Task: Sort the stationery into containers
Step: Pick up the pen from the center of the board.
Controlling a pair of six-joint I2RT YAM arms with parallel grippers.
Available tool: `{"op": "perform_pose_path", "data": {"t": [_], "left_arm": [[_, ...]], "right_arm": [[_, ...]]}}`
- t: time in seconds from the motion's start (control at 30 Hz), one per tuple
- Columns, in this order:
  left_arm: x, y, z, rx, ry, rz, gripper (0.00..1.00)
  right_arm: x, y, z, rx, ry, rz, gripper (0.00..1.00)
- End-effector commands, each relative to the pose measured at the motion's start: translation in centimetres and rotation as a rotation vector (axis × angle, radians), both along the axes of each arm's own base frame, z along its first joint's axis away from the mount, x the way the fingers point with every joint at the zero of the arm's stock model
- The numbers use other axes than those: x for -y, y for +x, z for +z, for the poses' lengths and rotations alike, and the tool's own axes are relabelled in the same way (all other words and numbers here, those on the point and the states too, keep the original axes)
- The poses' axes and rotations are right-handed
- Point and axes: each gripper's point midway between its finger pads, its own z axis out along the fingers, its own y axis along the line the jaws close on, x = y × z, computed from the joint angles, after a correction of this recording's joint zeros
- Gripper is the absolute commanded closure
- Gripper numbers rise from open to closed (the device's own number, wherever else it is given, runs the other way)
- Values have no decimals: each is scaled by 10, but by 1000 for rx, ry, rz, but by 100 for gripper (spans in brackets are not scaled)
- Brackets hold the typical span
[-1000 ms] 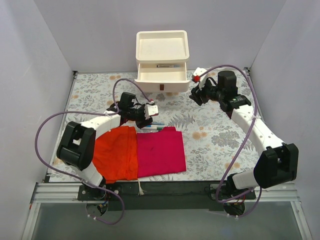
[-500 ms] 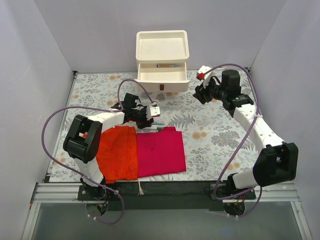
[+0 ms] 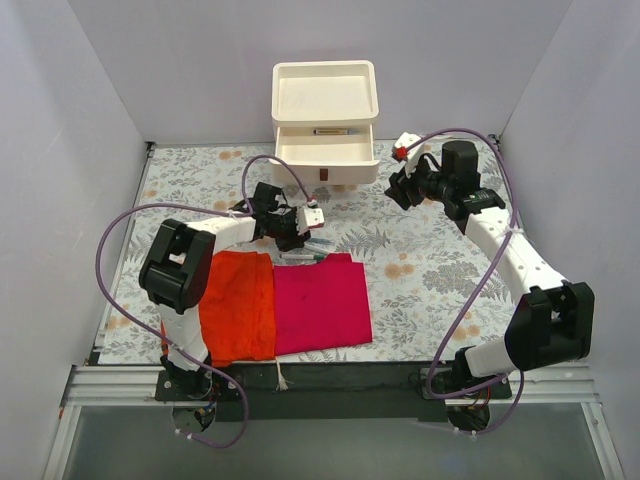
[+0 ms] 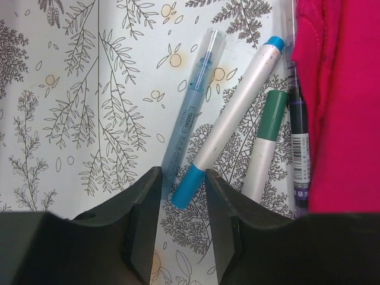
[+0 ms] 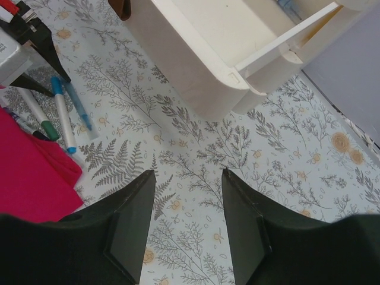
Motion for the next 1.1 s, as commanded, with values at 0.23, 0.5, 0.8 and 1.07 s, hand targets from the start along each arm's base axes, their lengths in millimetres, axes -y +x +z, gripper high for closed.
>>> {"op": "perform_pose_path", "data": {"t": [0.23,0.5,0.8,1.07], "left_arm": [[10,-26,2,32,26,-240,62],[7,-18,7,101,36,-219,61],[21,6,38,137,-45,-137,66],[25,10,39,124,-61,-130,66]], "right_arm": [[1,9,-4,-9,19,-1,43],[1,8,-9,-22,27,-1,43],[3,10,-12,-29,26,-8,43],[2,12,-14,-34,28,-8,43]]}}
